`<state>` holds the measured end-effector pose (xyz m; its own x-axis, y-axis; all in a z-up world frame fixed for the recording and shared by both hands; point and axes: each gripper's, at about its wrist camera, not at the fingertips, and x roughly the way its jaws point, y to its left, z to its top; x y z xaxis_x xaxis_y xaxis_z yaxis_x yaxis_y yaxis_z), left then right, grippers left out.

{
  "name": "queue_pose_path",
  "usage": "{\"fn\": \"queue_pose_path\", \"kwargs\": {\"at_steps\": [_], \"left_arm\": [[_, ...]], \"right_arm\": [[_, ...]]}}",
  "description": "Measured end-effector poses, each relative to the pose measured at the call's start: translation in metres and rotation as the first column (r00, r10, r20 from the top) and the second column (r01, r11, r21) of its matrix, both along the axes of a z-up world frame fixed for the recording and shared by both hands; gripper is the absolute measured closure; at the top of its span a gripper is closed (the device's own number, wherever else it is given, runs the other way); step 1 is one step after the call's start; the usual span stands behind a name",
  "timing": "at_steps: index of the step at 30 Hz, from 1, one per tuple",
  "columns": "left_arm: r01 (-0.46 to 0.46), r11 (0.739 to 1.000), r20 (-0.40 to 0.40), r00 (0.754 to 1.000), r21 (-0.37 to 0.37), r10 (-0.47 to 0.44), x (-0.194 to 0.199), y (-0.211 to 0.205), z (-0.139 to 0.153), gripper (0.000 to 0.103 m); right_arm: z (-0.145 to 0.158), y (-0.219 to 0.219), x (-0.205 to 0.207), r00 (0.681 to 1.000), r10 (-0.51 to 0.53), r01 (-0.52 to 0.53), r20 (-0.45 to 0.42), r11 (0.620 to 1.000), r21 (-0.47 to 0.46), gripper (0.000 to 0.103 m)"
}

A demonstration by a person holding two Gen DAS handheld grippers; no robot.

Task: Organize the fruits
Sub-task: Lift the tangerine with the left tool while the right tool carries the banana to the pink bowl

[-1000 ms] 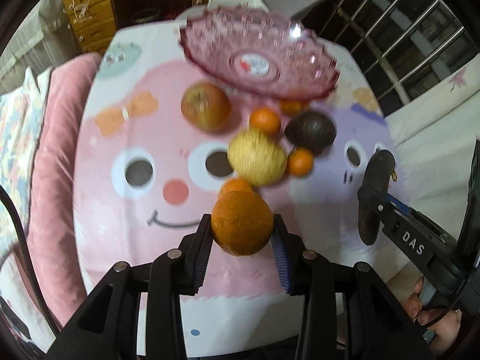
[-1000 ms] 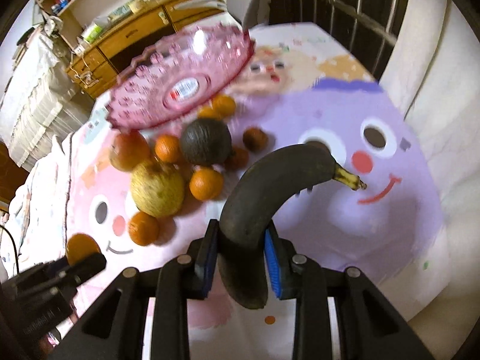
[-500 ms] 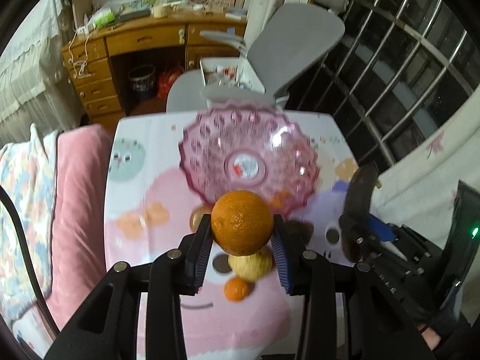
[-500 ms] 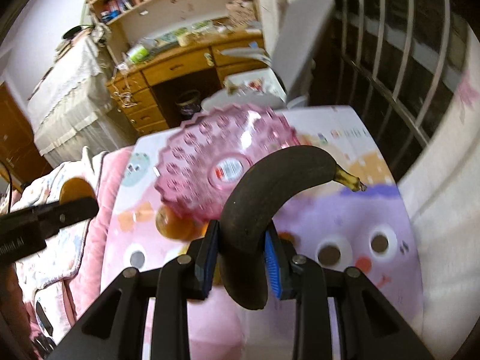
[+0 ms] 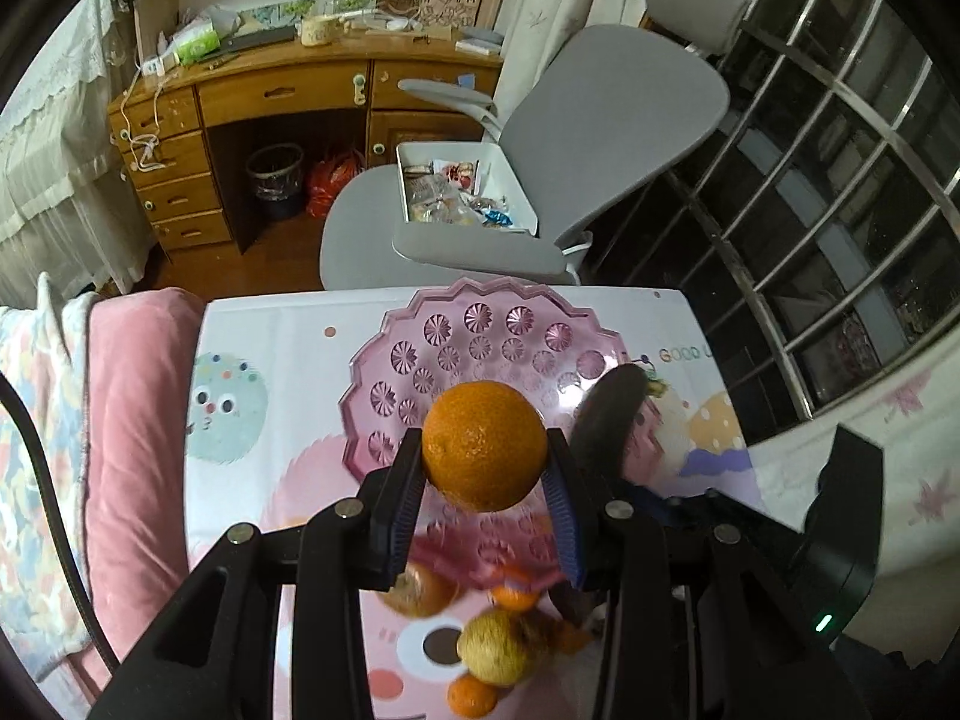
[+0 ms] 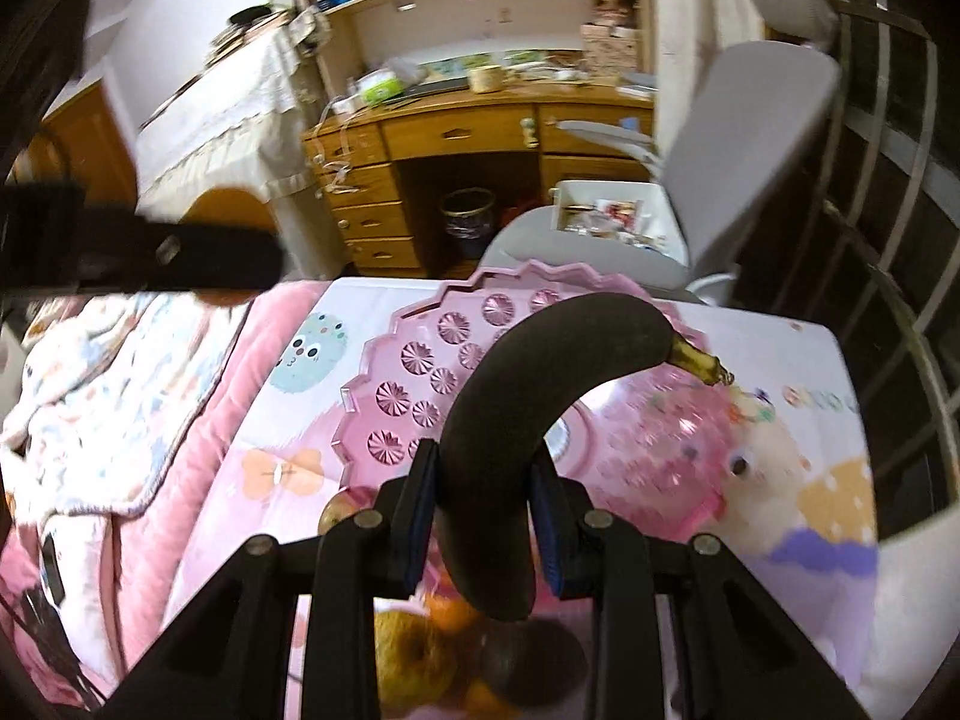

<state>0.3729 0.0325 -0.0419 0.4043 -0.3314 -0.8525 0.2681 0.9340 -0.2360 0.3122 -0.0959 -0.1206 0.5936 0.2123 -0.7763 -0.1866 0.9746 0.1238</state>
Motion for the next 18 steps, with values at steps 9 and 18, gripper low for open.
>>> {"fn": "queue_pose_path", "kwargs": {"at_steps": [9, 18], "left_arm": [[-0.021, 1.0, -0.114, 0.993, -0.014, 0.019, 0.047, -0.01, -0.072, 0.066], [-0.015, 0.999, -0.168, 0.986, -0.031, 0.01, 0.059, -0.021, -0.102, 0.066]], "right_arm": [[-0.072, 0.007, 0.042, 0.99, 0.103, -0.099, -0.092, 0.994, 0.049, 0.074], [-0.072, 0.006, 0.036, 0.987, 0.145, -0.139, -0.064, 0.986, 0.097, 0.058]]}}
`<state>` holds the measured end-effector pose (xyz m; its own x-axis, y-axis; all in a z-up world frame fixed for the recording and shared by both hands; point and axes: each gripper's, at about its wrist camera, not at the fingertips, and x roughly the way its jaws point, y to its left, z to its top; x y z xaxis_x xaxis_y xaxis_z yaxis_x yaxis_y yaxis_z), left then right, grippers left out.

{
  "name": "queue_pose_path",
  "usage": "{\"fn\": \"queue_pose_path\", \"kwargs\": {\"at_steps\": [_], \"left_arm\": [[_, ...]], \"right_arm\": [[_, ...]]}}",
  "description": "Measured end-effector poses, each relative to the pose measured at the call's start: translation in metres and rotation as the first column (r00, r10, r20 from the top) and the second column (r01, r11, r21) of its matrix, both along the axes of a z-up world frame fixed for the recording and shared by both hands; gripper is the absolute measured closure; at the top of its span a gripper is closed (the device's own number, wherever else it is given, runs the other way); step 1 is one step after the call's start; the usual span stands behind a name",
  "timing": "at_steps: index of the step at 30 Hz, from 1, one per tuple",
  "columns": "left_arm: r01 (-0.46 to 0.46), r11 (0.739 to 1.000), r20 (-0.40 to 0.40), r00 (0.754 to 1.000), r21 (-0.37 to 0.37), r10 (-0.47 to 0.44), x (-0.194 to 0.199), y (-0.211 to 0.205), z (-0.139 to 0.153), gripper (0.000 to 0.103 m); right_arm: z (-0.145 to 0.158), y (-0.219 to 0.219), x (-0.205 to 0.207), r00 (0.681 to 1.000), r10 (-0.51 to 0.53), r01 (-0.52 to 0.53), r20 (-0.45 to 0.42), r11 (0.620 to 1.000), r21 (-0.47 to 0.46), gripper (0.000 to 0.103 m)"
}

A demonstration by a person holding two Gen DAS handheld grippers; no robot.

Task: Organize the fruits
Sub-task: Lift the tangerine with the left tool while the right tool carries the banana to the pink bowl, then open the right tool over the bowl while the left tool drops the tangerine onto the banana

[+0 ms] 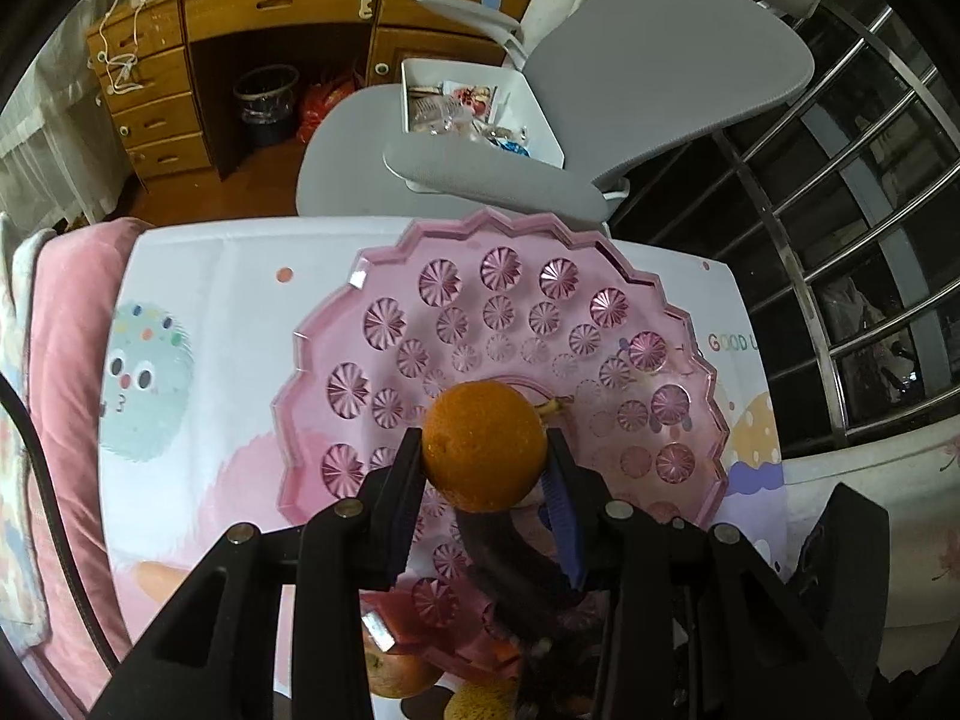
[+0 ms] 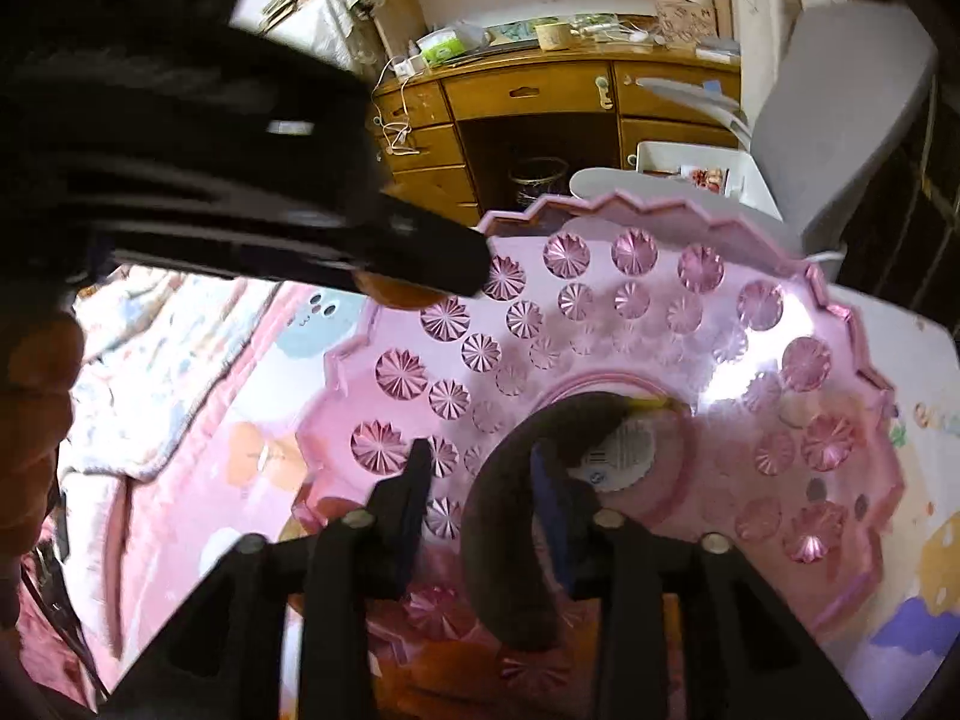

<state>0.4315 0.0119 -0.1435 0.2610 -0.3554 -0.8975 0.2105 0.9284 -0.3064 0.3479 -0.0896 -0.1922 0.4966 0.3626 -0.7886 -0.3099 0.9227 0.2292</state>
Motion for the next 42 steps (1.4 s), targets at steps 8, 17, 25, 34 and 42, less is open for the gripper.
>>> {"fn": "queue_pose_path", "kwargs": {"at_steps": [8, 17, 25, 34, 42], "left_arm": [[0.04, 0.998, -0.05, 0.998, -0.037, -0.042, -0.006, -0.019, -0.009, 0.064], [0.028, 0.998, -0.043, 0.999, -0.056, -0.03, -0.027, -0.018, 0.003, 0.043], [-0.007, 0.999, -0.017, 1.0, -0.043, 0.006, -0.056, 0.004, 0.029, 0.043], [-0.025, 0.998, 0.032, 0.999, -0.051, 0.027, -0.114, 0.036, 0.064, 0.043], [-0.022, 0.999, 0.047, 0.999, -0.042, 0.024, -0.178, 0.068, 0.072, 0.043]], "right_arm": [[0.007, -0.022, -0.005, 0.997, -0.072, 0.073, -0.028, 0.997, 0.035, 0.056], [0.019, -0.047, -0.017, 0.988, -0.153, 0.154, -0.033, 0.988, 0.022, 0.055], [0.036, -0.051, -0.043, 0.981, -0.19, 0.191, -0.037, 0.981, 0.023, 0.055], [0.065, -0.048, -0.103, 0.972, -0.234, 0.234, -0.013, 0.972, 0.027, 0.055], [0.083, -0.038, -0.161, 0.96, -0.279, 0.279, 0.012, 0.96, 0.012, 0.055]]}}
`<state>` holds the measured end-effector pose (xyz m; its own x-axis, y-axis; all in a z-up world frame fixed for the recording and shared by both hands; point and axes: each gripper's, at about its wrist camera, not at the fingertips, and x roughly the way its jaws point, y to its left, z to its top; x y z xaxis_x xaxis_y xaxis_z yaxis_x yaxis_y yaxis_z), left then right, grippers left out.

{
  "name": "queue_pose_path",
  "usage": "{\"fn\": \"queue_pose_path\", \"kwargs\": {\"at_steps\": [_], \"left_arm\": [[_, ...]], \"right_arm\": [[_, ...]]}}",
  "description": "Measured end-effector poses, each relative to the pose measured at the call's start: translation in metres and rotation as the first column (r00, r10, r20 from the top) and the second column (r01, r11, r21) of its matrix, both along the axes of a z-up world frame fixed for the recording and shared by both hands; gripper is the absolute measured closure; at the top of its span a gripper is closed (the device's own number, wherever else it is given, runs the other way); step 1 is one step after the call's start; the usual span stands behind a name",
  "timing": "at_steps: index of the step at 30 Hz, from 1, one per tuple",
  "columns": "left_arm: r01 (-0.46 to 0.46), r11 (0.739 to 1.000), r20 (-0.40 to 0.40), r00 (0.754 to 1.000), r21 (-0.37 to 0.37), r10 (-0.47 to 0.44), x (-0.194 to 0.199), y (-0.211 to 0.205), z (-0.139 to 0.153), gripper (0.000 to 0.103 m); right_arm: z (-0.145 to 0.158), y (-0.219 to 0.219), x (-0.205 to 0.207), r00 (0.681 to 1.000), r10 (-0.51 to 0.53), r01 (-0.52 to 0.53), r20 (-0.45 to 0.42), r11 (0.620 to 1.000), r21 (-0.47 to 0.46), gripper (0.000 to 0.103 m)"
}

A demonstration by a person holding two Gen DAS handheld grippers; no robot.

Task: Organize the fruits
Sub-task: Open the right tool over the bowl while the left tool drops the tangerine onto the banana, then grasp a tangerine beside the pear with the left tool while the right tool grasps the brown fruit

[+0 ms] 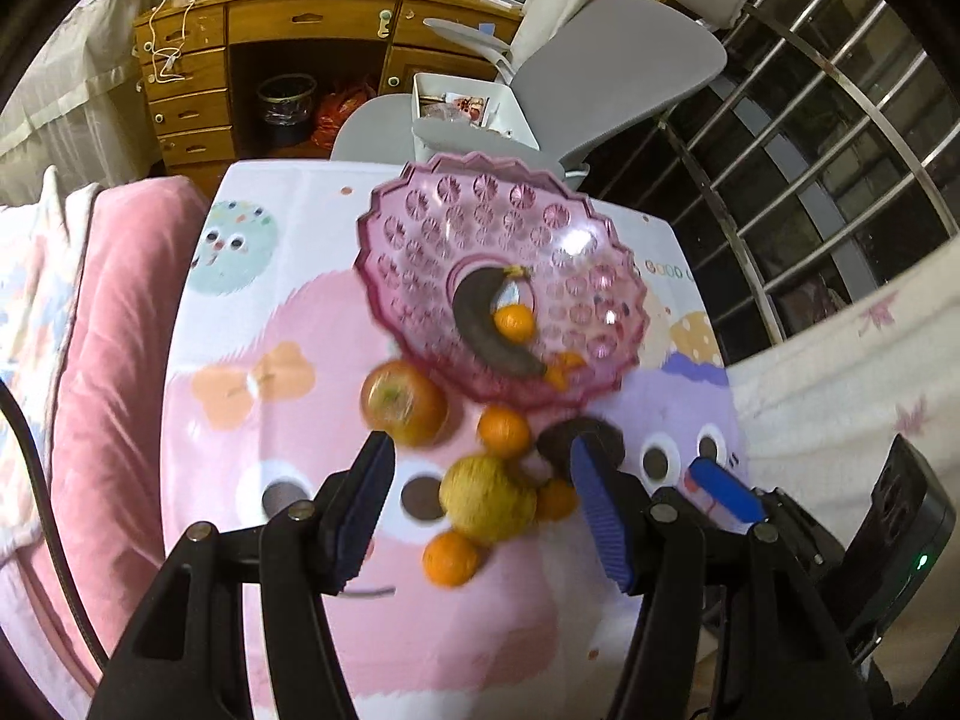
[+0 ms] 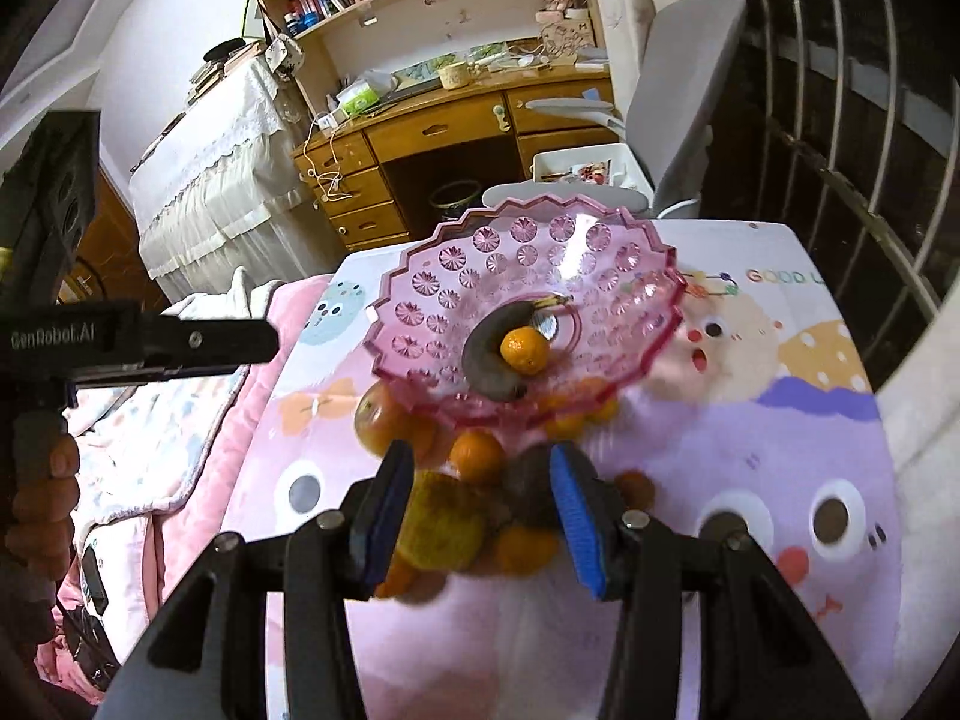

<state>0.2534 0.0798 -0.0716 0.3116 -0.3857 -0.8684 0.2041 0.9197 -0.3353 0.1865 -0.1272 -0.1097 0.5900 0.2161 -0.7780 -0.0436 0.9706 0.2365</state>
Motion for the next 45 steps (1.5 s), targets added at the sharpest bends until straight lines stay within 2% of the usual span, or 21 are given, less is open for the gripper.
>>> {"fn": "queue_pose_path", "kwargs": {"at_steps": [10, 20, 23, 24, 33, 36, 45], "left_arm": [[0.037, 0.999, -0.046, 0.998, 0.017, -0.036, -0.071, 0.024, -0.019, 0.043], [0.05, 0.999, -0.066, 0.997, 0.013, -0.049, -0.105, 0.026, -0.025, 0.043], [0.046, 0.999, -0.076, 0.996, 0.016, -0.045, -0.109, 0.022, -0.029, 0.043], [0.044, 0.999, -0.081, 0.996, 0.017, -0.042, -0.109, 0.021, -0.031, 0.043], [-0.02, 0.999, -0.099, 0.995, 0.047, 0.025, -0.105, 0.001, -0.048, 0.043], [-0.059, 0.996, -0.107, 0.992, 0.061, 0.066, -0.102, -0.005, -0.055, 0.038], [-0.159, 0.978, -0.089, 0.981, 0.133, 0.172, -0.093, -0.027, -0.084, 0.038]], "right_arm": [[0.005, 0.008, -0.067, 0.999, -0.037, 0.034, -0.034, 0.997, -0.068, 0.055], [0.017, -0.002, -0.104, 0.997, -0.014, 0.002, -0.071, 0.985, -0.173, 0.055], [0.016, -0.007, -0.107, 0.996, 0.016, -0.034, -0.086, 0.976, -0.213, 0.047], [0.016, -0.008, -0.108, 0.995, 0.032, -0.052, -0.09, 0.972, -0.231, 0.044], [0.003, -0.027, -0.091, 0.974, 0.185, -0.217, -0.13, 0.927, -0.305, 0.044], [-0.006, -0.036, -0.079, 0.956, 0.258, -0.29, -0.138, 0.9, -0.326, 0.044], [-0.035, -0.064, -0.038, 0.905, 0.406, -0.425, -0.131, 0.83, -0.361, 0.044]]}}
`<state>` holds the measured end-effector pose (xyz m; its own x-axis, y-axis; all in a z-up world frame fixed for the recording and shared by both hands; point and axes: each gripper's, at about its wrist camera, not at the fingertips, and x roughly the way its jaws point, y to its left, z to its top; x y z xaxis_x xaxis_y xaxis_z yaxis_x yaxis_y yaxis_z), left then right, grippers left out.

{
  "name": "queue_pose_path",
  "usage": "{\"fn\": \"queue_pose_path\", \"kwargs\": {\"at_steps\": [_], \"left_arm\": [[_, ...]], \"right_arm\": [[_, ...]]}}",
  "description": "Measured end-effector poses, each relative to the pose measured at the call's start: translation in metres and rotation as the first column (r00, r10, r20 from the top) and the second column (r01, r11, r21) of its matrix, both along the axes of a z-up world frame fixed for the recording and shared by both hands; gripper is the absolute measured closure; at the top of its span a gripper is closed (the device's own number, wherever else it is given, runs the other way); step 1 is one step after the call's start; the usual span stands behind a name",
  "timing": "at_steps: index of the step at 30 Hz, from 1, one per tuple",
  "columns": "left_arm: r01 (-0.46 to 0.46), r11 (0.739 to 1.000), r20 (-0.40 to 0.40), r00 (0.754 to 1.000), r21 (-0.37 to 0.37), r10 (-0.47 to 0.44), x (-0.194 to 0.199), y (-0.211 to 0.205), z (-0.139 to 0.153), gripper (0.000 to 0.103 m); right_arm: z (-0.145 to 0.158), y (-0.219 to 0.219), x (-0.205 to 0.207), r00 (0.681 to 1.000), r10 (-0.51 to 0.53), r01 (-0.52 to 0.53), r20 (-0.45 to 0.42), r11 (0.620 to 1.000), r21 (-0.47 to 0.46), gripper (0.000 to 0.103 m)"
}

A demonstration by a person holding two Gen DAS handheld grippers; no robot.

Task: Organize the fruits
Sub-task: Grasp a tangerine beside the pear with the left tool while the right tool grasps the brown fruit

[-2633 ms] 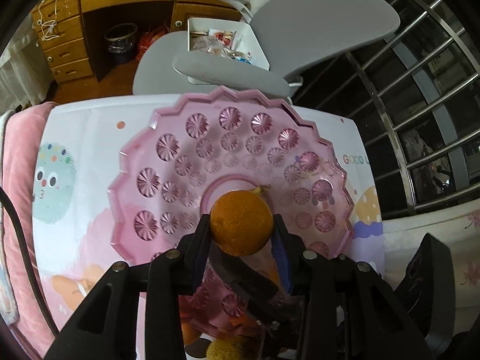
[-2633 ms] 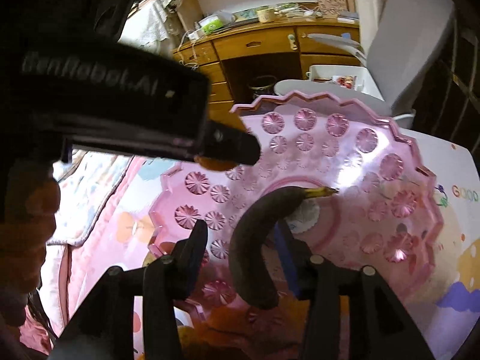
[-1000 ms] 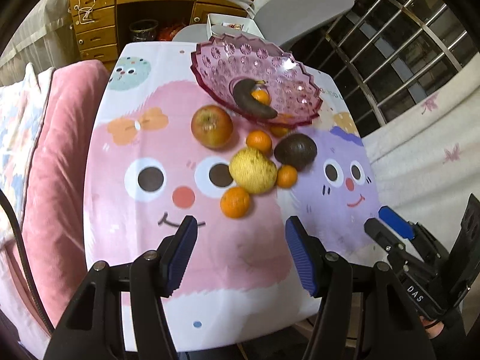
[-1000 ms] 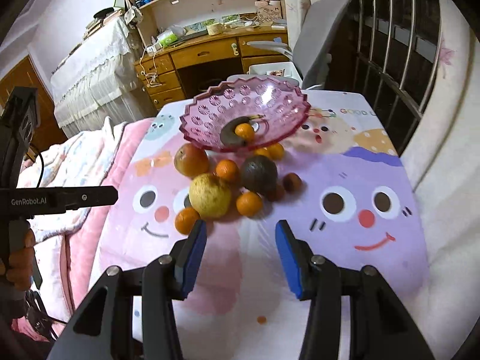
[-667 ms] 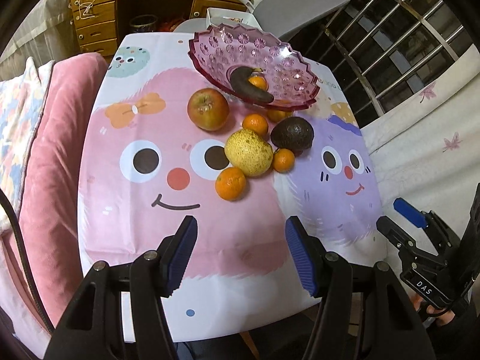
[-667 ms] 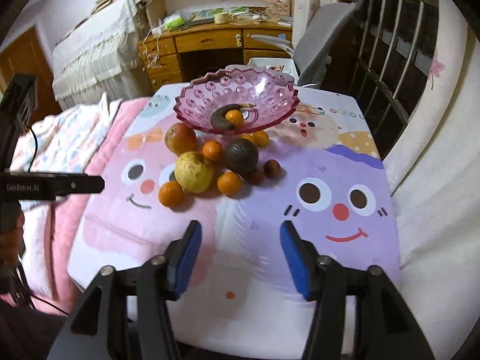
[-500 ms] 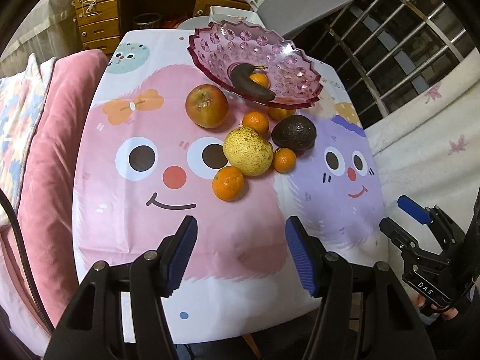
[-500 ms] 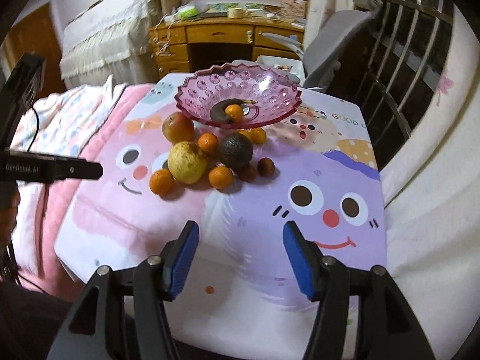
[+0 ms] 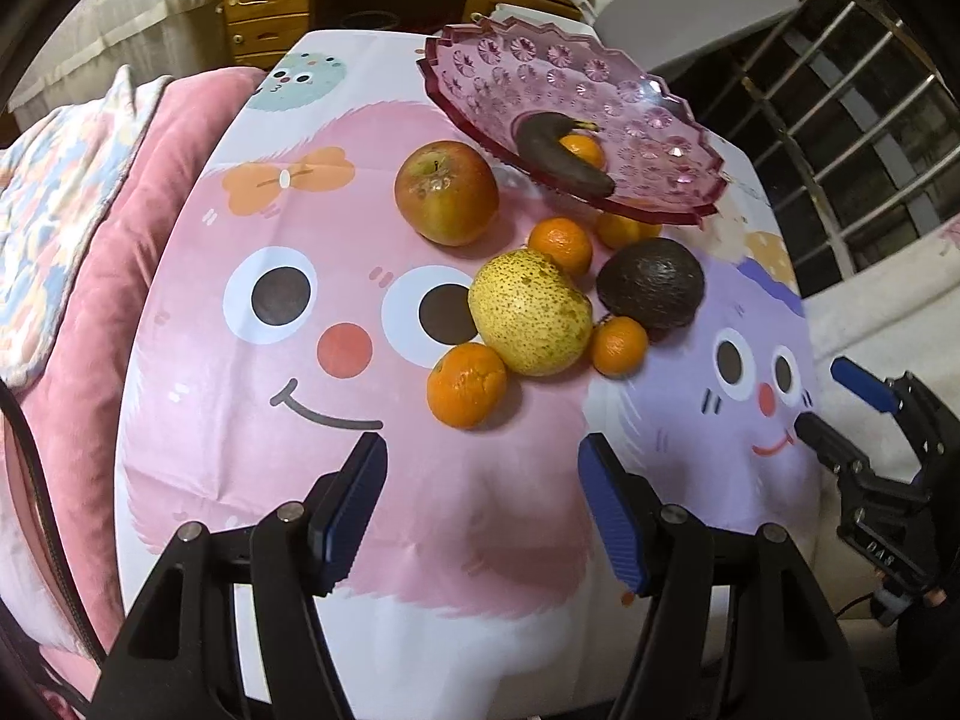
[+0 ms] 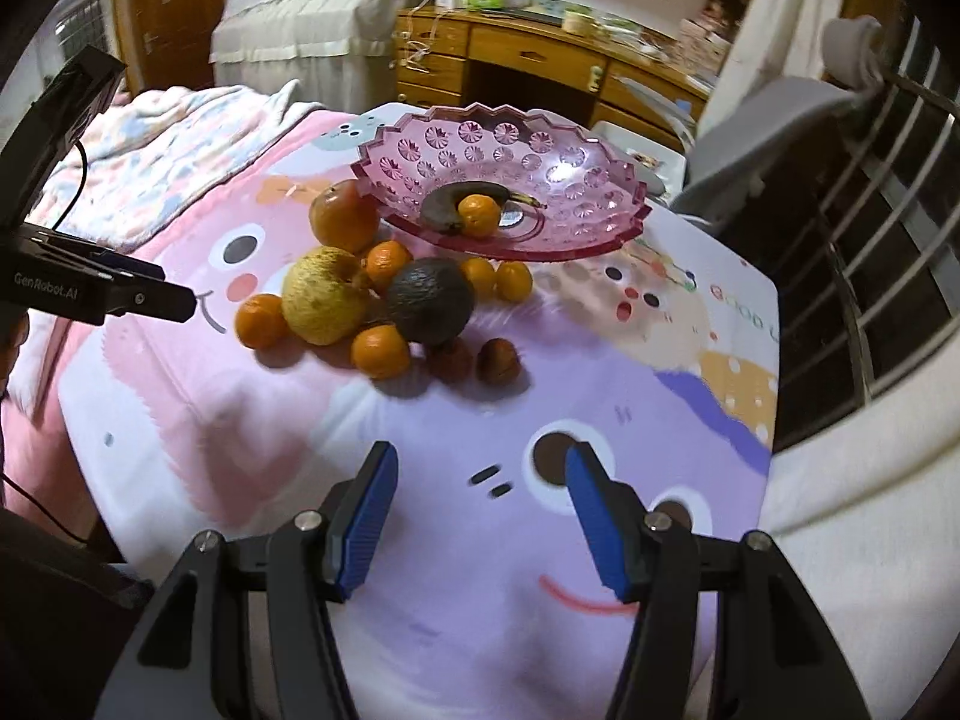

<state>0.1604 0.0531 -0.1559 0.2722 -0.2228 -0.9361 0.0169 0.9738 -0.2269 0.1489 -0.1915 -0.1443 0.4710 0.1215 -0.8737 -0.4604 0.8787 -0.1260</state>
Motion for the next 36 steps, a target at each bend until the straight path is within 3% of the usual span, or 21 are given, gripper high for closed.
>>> {"fn": "queue_pose_path", "kwargs": {"at_steps": [7, 13, 23, 28, 36], "left_arm": [[-0.05, 0.998, 0.032, 0.998, 0.038, 0.049, 0.012, -0.009, -0.024, 0.038], [-0.078, 0.995, 0.039, 0.996, 0.06, 0.076, 0.027, -0.011, -0.043, 0.038], [-0.103, 0.995, 0.035, 0.994, 0.019, 0.102, 0.032, -0.011, -0.06, 0.042], [-0.101, 0.995, 0.04, 0.994, -0.02, 0.102, 0.029, -0.008, -0.063, 0.052], [-0.087, 0.995, 0.07, 0.993, -0.046, 0.09, 0.026, -0.006, -0.065, 0.057]], "right_arm": [[-0.03, -0.013, 0.036, 0.998, 0.068, -0.069, 0.008, 0.996, 0.05, 0.044], [-0.06, -0.014, 0.061, 0.996, 0.08, -0.075, -0.036, 0.99, 0.12, 0.048], [-0.09, -0.009, 0.085, 0.993, 0.083, -0.066, -0.081, 0.977, 0.201, 0.06], [-0.094, -0.012, 0.092, 0.992, 0.074, -0.046, -0.106, 0.967, 0.249, 0.064], [-0.096, -0.018, 0.097, 0.987, 0.064, -0.016, -0.145, 0.949, 0.315, 0.074]]}}
